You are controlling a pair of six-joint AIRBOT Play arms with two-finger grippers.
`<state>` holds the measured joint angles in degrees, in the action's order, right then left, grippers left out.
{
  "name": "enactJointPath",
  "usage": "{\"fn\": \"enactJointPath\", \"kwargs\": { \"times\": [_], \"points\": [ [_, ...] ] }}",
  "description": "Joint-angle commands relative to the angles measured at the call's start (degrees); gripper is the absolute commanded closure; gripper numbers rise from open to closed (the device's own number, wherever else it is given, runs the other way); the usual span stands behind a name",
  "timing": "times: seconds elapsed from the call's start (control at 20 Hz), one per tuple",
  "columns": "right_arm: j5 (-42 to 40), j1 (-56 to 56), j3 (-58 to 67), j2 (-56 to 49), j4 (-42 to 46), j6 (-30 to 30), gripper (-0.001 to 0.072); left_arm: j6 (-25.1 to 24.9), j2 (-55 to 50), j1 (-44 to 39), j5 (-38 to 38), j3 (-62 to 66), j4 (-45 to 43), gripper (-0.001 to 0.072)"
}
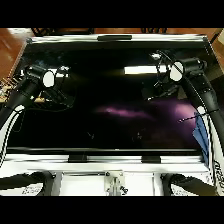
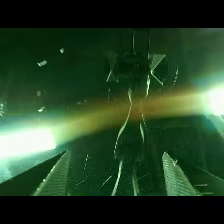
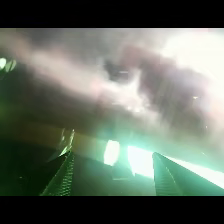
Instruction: Fold the shirts.
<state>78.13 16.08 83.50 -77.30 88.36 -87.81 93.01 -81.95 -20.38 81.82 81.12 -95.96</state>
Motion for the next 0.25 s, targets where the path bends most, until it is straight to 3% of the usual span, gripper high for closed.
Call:
{"fn": "enactJointPath", "kwargs": {
  "times": [0.0, 0.2],
  "points": [
    [0.04, 0.94, 0.04, -0.02, -0.35, -0.04, 0.0114, -0.85, -0.02, 0.09, -0.9, -3.19, 0.44, 0.0006],
    [0.04, 0.94, 0.04, -0.02, -0.35, -0.04, 0.0114, -0.81, 0.61, 0.11, -4.76, -3.34, 0.44, 0.0006]
  ]
}}
